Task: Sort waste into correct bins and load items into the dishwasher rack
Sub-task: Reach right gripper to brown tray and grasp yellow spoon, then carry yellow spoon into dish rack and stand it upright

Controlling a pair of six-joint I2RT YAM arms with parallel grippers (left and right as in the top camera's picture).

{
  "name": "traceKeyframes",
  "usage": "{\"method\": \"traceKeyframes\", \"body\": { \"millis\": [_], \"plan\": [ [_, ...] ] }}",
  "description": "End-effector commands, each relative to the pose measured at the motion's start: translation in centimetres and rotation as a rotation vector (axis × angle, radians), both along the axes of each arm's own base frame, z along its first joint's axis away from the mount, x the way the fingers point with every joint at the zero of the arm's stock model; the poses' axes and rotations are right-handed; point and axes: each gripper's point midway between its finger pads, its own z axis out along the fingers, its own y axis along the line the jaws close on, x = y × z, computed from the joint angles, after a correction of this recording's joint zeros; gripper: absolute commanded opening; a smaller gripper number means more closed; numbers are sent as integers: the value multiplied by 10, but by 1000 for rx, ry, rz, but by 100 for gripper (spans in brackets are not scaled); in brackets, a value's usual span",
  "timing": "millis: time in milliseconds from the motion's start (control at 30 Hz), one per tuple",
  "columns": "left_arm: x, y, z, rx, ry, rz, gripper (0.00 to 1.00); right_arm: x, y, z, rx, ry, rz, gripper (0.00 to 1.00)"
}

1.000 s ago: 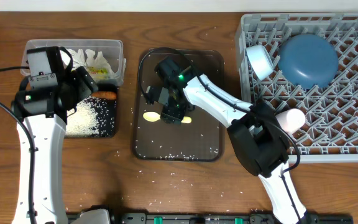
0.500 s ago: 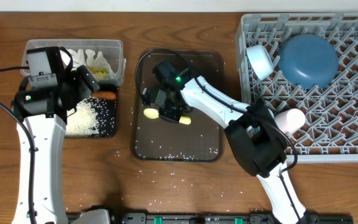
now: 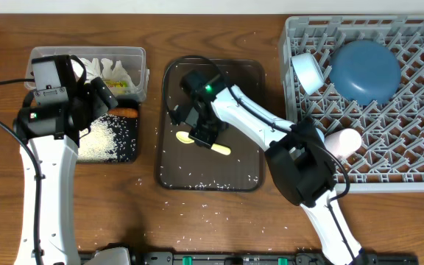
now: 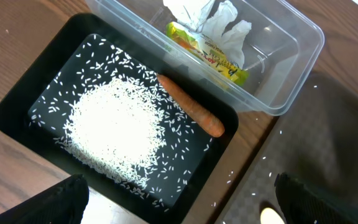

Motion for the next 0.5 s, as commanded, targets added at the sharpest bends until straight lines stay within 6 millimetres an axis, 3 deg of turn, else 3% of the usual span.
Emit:
{"method": "traceKeyframes", "body": {
  "millis": [0, 167, 333, 467],
  "plan": [
    [-3, 4, -2, 11, 8, 14, 98, 31, 4, 41, 48, -39, -143, 1],
    [-3, 4, -2, 11, 8, 14, 98, 73, -22, 103, 91, -54, -402, 1],
    [-3, 4, -2, 11, 8, 14, 98, 120, -99, 143, 42, -94, -764, 1],
    [-3, 4, -2, 11, 8, 14, 98, 145, -171, 145, -49, -133, -978, 1]
  ]
}}
